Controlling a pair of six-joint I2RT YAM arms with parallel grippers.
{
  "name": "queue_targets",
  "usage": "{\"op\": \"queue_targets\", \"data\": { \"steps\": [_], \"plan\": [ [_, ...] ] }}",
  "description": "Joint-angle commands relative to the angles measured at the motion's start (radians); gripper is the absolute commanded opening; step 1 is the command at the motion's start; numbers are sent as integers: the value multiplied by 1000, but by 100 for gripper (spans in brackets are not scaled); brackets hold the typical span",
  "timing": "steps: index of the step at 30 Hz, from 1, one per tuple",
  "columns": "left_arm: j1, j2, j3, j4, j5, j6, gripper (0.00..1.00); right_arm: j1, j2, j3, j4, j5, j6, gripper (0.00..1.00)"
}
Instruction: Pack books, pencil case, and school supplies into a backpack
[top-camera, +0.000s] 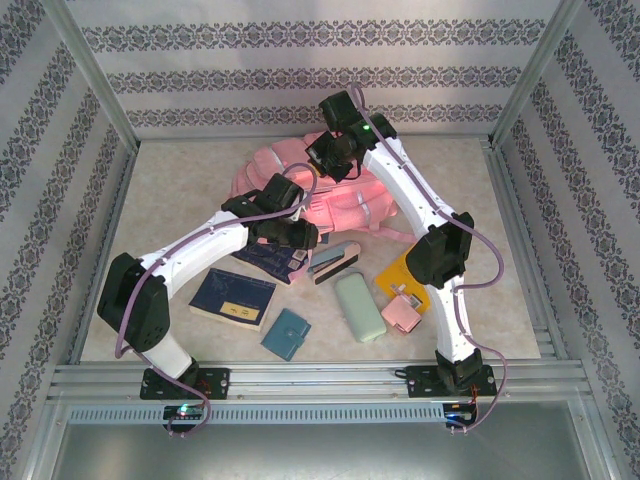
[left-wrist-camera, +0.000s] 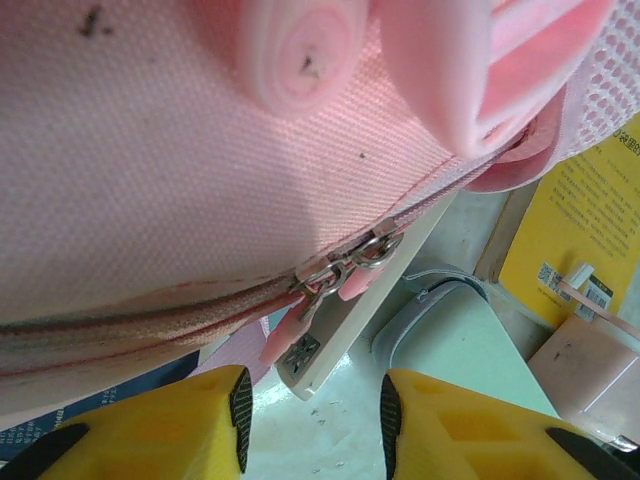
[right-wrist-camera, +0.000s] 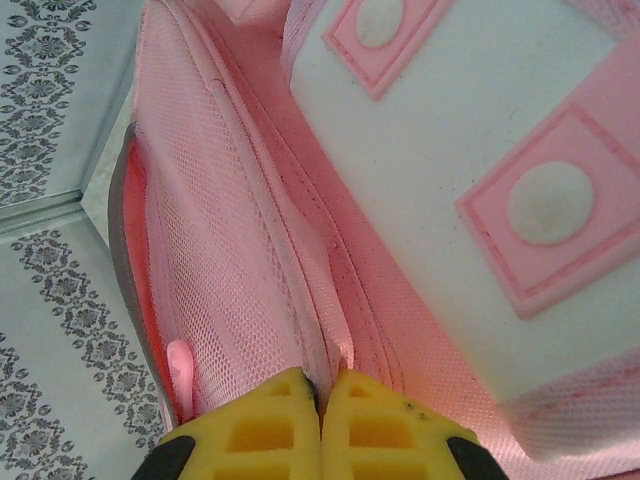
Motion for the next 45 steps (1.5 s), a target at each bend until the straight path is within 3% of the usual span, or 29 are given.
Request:
{"op": "queue_targets", "data": {
  "steps": [1,19,32,45],
  "plan": [
    [9,16,-9,-9,-14,35,40,-3,-72,13,85,-44,21,0],
    [10,116,63,10,-47,49,35,11,-67,13,105,-72,60,0],
    [10,115,60,64,-131,49,5,14,-88,-33,126,-68,73,0],
    [39,0,-61,74,-141,40,0,5,-101,-36,46,-2,-120,0]
  ]
}}
